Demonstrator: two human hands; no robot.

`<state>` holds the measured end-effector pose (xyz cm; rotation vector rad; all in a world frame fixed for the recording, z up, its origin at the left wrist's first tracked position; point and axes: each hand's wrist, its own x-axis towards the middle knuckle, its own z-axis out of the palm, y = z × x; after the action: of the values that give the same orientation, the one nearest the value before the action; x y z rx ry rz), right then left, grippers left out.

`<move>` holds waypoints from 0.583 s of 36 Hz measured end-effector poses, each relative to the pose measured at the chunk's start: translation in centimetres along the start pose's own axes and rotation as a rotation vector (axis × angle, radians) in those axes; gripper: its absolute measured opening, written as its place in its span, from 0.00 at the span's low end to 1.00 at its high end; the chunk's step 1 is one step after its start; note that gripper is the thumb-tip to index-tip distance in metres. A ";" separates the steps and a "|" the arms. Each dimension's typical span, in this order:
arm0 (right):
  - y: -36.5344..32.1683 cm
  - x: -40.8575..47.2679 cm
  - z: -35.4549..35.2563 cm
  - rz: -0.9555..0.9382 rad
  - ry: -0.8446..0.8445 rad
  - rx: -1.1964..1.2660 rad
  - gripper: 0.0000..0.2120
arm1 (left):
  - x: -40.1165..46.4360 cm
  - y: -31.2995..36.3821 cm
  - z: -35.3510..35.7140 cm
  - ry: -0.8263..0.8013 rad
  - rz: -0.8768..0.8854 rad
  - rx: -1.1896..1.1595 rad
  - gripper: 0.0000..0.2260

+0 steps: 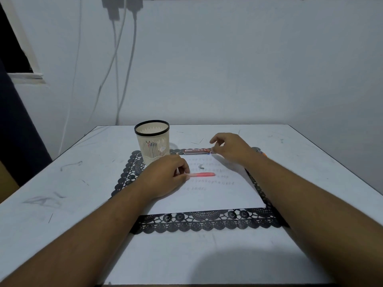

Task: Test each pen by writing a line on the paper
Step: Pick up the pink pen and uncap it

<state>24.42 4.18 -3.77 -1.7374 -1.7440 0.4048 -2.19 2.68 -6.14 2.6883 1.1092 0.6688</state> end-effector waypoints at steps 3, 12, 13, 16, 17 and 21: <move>-0.5 1.3 0.2 -0.016 -0.057 -0.108 0.15 | 0.1 -0.2 -0.1 -0.001 0.011 0.023 0.00; -1.3 1.9 1.6 -0.017 -0.080 -0.249 0.04 | 0.3 0.1 0.4 0.032 0.020 0.040 0.01; -1.4 1.9 1.6 -0.019 -0.076 -0.231 0.03 | 0.3 0.0 0.4 0.033 0.021 0.043 0.01; -1.5 1.9 1.3 -0.035 -0.072 -0.143 0.03 | 0.2 0.0 0.4 0.040 0.019 0.030 0.02; -1.5 1.9 1.0 -0.056 -0.073 -0.131 0.03 | 0.2 0.0 0.4 0.040 0.018 0.024 0.02; -1.9 1.1 -0.3 -0.104 -0.023 0.002 0.02 | 0.2 -0.1 0.2 0.040 0.009 -0.004 0.05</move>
<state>23.17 5.03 -2.09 -1.6385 -1.8398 0.3824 -2.06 2.90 -6.26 2.6889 1.1049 0.7284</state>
